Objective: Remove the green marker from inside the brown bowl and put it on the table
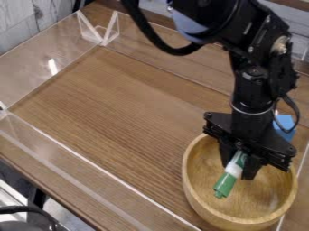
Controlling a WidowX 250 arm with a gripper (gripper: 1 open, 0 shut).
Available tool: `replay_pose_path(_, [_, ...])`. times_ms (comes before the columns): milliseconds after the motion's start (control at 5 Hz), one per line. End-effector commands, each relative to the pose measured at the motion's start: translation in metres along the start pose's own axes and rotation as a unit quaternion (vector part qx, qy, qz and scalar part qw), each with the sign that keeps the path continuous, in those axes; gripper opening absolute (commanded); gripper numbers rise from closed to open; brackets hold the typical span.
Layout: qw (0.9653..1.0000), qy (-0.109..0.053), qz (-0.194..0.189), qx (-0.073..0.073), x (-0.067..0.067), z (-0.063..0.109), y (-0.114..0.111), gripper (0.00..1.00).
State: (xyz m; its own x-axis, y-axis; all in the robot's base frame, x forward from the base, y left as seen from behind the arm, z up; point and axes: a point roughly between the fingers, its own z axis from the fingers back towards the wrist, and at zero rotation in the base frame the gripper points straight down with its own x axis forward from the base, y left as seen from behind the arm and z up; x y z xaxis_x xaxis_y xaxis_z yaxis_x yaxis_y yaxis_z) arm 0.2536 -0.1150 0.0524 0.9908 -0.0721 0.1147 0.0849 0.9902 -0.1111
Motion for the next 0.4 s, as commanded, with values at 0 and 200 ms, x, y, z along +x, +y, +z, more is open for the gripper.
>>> replay_pose_path(0, [0.9995, -0.030, 0.003, -0.013, 0.0085, 0.0105, -0.0009, 0.00])
replay_pose_path(200, [0.9993, -0.034, 0.005, -0.016, 0.0100, 0.0076, 0.0002, 0.00])
